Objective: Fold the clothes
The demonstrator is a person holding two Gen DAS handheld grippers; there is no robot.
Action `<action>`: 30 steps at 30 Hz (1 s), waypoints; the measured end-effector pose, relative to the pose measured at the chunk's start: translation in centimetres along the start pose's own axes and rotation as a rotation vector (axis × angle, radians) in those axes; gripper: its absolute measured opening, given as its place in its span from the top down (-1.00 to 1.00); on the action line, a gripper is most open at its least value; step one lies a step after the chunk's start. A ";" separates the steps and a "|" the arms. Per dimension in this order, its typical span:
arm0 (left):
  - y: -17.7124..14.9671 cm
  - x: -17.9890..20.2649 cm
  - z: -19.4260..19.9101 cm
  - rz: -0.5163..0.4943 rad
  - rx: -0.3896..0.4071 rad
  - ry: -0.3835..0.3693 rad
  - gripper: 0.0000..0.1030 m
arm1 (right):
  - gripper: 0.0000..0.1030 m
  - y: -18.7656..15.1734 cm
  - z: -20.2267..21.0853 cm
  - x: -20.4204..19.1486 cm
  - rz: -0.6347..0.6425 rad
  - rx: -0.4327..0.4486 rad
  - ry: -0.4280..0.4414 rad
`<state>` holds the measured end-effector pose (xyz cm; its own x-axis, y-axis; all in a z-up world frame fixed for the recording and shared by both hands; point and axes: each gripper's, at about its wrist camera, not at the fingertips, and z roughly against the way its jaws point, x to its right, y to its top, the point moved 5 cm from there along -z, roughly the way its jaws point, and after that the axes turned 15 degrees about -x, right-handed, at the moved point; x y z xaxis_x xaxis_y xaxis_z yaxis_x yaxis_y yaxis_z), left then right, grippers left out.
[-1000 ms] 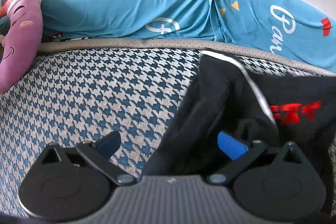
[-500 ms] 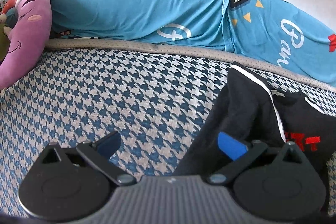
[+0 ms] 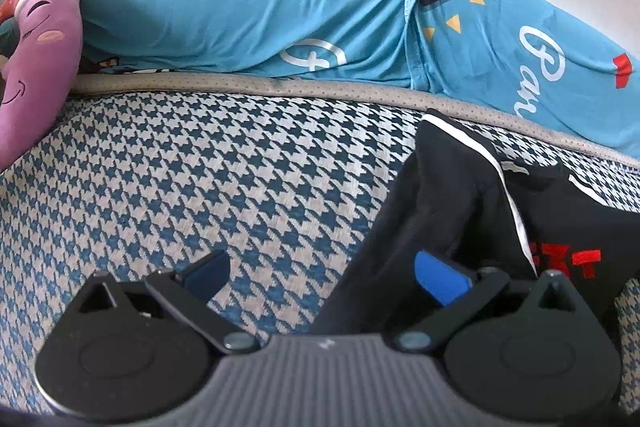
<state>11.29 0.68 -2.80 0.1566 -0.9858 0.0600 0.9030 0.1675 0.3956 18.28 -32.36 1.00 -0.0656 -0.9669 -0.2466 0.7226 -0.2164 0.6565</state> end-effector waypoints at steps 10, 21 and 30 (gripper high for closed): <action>-0.1 0.9 -0.8 -0.026 -0.020 -0.007 -0.99 | 0.32 -0.1 -3.5 -3.6 0.125 -0.069 0.089; 0.2 1.3 -1.7 -0.035 -0.040 -0.017 -0.99 | -0.10 0.8 -7.7 -3.9 0.184 -0.101 0.019; 0.1 2.2 -2.3 -0.064 -0.053 -0.044 -0.99 | -0.24 1.1 -10.2 -4.1 0.213 -0.154 0.046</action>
<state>12.60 -1.49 -4.74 0.0812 -0.9937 0.0770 0.9307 0.1033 0.3508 26.34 -27.27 -4.53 0.1277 -0.9806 -0.1488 0.8131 0.0176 0.5819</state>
